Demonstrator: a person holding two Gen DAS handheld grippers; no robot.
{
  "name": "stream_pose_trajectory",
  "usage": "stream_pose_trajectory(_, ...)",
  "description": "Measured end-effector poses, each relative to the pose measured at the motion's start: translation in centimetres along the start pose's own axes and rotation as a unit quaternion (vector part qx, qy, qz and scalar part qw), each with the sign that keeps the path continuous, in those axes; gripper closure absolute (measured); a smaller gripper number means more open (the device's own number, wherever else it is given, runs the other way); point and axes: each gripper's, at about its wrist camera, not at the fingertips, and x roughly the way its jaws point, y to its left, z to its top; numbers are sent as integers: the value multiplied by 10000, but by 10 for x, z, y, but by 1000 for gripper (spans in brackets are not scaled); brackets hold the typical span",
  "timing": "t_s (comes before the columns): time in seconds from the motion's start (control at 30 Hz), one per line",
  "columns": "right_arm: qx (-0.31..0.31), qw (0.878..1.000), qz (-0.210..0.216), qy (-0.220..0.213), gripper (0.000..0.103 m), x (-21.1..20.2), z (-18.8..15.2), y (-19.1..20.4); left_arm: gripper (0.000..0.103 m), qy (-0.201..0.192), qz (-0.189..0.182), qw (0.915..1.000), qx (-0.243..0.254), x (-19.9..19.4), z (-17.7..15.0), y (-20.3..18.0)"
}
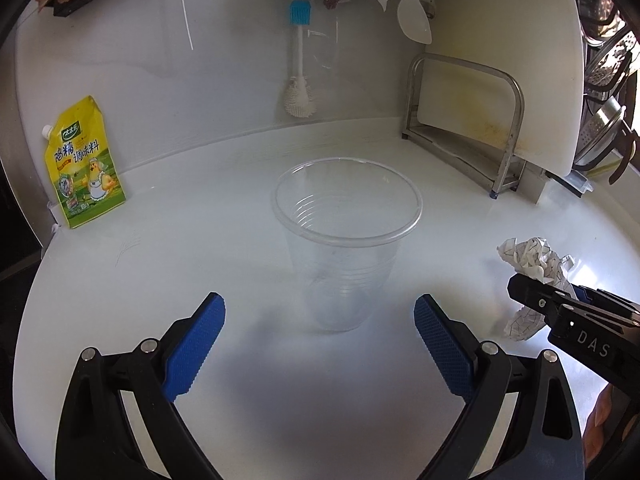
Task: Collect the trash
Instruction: 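Grasp the clear plastic cup with the left gripper while the right holds the paper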
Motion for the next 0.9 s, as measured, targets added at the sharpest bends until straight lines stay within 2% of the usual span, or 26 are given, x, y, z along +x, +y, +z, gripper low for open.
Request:
stream_pose_trajectory(0.37,340,9989,315,49,65,1,3,-11,9,19,247,9996,-129,31,21,-4)
stream_pose_trajectory(0.53,294,9991,299,99,65,5,1,-9,11,-66,149,9998,-139,37,28,-6)
stream_pose_trajectory(0.63,281,9991,292,115,65,7,1,-8,32,50,75,9998,-151,43,29,-6)
stream_pose_trajectory(0.67,282,9991,288,116,65,8,1,-8,43,108,47,9998,-158,45,29,-5)
stream_pose_trajectory(0.7,279,9991,286,119,65,8,0,-8,48,143,2,9997,-176,46,29,-4)
stream_pose_trajectory(0.9,166,9996,192,91,65,9,-3,-5,50,30,-172,9996,-228,37,26,-1)
